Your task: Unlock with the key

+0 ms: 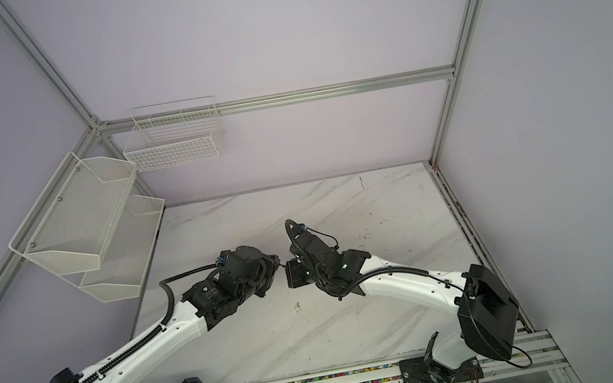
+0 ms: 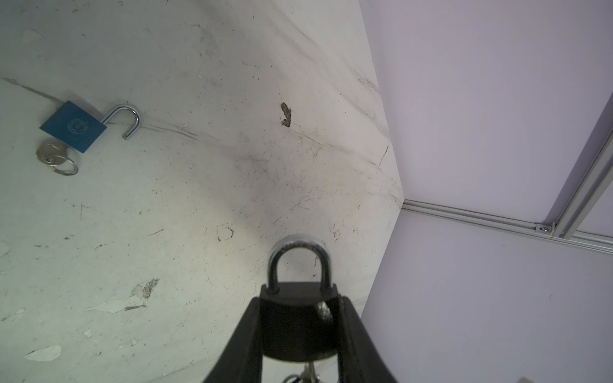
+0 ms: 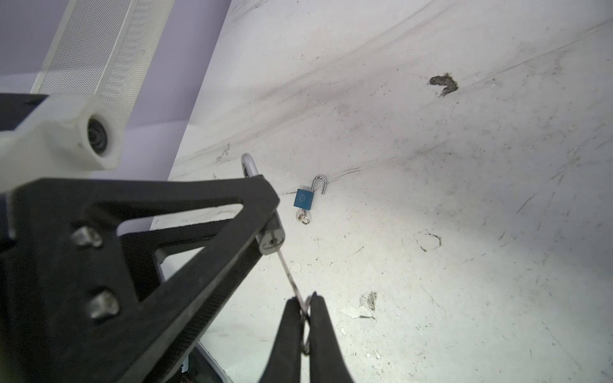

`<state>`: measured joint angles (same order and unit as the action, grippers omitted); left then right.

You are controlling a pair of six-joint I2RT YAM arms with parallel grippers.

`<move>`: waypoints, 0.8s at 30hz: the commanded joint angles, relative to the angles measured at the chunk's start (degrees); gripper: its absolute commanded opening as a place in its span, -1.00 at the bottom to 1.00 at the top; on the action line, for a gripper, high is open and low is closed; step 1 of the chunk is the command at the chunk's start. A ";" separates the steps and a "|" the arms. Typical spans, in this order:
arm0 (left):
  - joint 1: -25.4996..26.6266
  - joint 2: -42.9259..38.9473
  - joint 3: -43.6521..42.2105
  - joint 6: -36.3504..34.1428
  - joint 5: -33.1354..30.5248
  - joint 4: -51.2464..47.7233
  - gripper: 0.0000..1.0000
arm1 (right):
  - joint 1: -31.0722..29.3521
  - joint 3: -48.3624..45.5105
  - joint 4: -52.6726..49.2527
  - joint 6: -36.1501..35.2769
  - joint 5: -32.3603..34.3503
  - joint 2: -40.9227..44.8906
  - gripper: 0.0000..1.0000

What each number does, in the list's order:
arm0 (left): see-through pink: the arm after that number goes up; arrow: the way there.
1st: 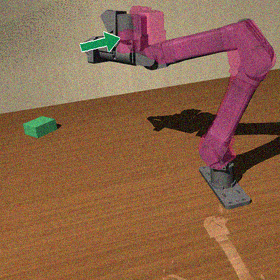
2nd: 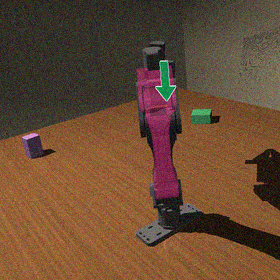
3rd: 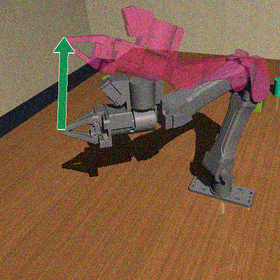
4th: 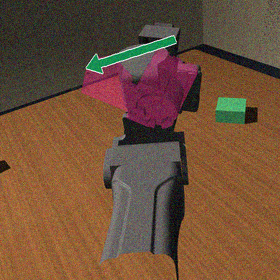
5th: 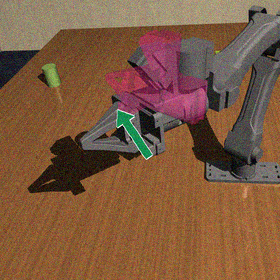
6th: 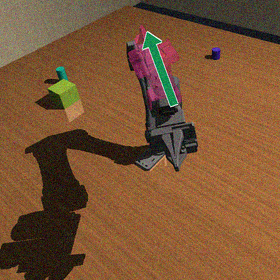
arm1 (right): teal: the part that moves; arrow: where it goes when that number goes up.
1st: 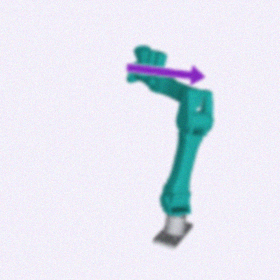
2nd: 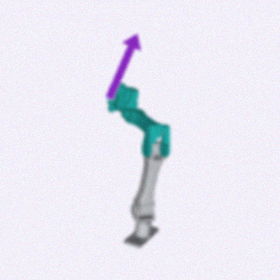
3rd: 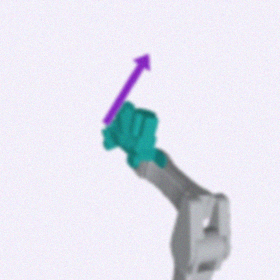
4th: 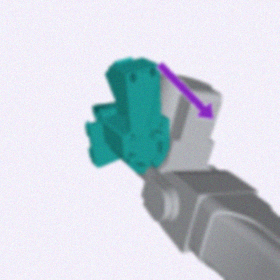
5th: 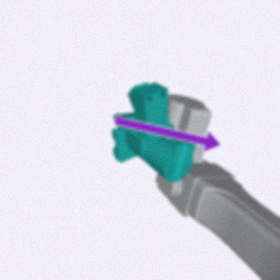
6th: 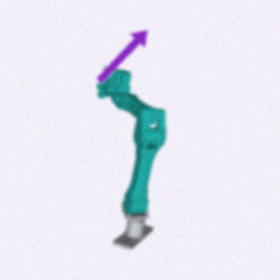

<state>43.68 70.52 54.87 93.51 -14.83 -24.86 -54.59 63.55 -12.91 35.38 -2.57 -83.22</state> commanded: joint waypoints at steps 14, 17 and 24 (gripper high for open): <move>0.86 -2.82 -2.74 6.33 4.82 5.25 -1.00 | -2.79 -3.32 10.77 1.83 3.82 4.22 -1.00; 0.90 -3.32 -2.75 8.22 4.97 6.60 -1.00 | -4.04 -5.64 13.58 2.15 5.65 6.68 -1.00; 0.87 -4.51 -3.40 10.53 5.27 9.07 -1.00 | -4.91 -9.80 20.01 0.59 7.25 8.13 -1.00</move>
<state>43.92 67.33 53.47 102.21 -11.60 -21.39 -58.08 54.63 -0.08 36.71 5.39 -76.82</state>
